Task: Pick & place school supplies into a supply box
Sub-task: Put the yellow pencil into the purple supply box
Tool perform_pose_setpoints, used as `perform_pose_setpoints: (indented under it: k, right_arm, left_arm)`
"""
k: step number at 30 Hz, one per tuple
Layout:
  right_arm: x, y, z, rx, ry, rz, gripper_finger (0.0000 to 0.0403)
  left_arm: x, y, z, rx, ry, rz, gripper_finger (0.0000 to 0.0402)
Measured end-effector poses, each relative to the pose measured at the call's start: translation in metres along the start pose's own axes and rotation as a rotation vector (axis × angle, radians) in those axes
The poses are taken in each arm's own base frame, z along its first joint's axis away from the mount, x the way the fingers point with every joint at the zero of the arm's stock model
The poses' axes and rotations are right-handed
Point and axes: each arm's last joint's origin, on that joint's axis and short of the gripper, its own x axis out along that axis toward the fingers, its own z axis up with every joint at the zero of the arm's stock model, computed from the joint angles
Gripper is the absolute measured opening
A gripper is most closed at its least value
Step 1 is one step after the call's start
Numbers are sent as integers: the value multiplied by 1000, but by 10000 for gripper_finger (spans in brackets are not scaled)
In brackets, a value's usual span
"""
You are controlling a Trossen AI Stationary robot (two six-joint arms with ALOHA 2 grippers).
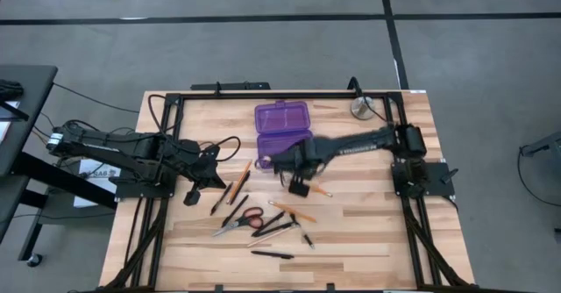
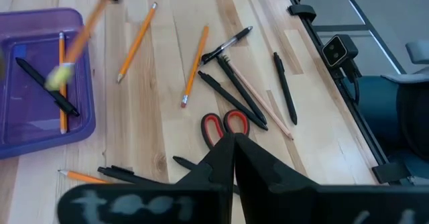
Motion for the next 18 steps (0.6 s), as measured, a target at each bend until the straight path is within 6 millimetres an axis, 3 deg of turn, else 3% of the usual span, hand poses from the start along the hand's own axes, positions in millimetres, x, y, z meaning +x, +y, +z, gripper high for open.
perform_pose_setpoints:
  k: [7, 11, 18]
  right_arm:
    - [15, -56, 25, 2, -80, 11, 6]
    - [19, -83, 28, 30, -67, 20, 6]
    - [40, -92, 25, 26, -61, 71, 6]
  left_arm:
    - [0, 0, 0, -3, 1, 1, 0]
    - [0, 0, 0, -20, 1, 1, 0]
    - [0, 0, 0, -23, 0, 2, 0]
